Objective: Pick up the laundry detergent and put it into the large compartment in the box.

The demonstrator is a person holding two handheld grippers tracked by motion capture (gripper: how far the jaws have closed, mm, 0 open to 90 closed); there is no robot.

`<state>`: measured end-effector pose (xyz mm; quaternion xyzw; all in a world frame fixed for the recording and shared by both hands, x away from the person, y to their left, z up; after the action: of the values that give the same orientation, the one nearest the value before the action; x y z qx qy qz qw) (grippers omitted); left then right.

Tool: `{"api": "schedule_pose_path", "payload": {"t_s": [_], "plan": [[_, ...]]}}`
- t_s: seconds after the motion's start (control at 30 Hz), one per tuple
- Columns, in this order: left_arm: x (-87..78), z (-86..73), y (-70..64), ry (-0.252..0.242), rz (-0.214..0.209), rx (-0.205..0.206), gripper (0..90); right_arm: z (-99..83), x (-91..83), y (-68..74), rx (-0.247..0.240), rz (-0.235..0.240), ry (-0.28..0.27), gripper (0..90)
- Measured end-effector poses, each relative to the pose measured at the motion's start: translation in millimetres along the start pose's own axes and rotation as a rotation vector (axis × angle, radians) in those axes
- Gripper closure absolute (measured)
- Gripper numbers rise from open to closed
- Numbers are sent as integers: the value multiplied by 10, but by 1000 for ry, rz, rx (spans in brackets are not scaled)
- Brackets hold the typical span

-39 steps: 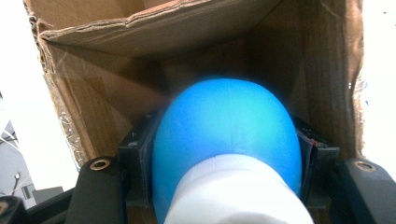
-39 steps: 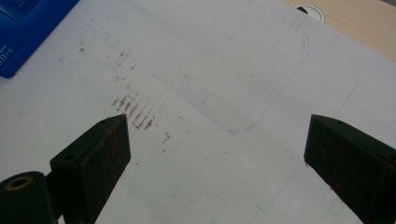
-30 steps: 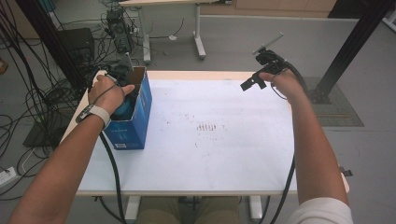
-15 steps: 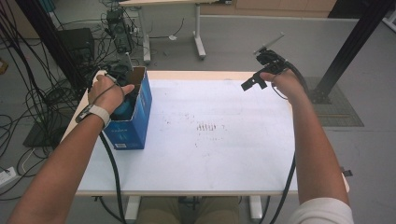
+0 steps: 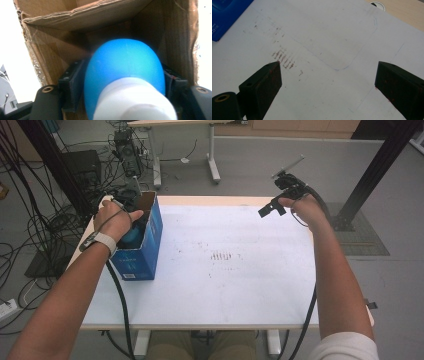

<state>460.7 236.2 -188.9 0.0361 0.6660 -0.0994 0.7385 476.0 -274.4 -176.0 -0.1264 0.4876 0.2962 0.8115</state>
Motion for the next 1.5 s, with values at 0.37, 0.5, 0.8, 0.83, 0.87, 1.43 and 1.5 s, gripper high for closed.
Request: {"api": "schedule_pose_path", "payload": {"t_s": [0.37,0.5,0.8,0.83,0.87,1.43,1.5], "plan": [[-20,6,27,6,-15,16,273,3,1,7,5,2,2,71],[-57,6,16,6,-13,26,269,7,3,13,0,2,5,71],[-137,-20,77,-6,-42,25,228,2,-15,26,-1,2,3,71],[-142,-22,81,-7,-44,25,226,1,-18,27,-1,3,2,71],[-148,-23,87,-6,-49,24,215,0,-21,32,0,2,1,71],[-377,-51,60,-32,-59,54,102,-26,-88,44,-6,-5,-11,75],[-399,-57,55,-37,-66,61,91,-28,-99,44,-3,-7,-11,75]]}}
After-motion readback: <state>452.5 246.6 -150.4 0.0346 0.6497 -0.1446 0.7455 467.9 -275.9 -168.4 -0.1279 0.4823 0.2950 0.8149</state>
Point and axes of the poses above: each handheld gripper's, and its own axes: x roughly forward along the jaws, z roughly out of its top, y roughly to its left, the point moved 4 cm from there along x, roughly forward along the jaws, and after that the axes turned 5 degrees about -z, right-handed, at the moved point
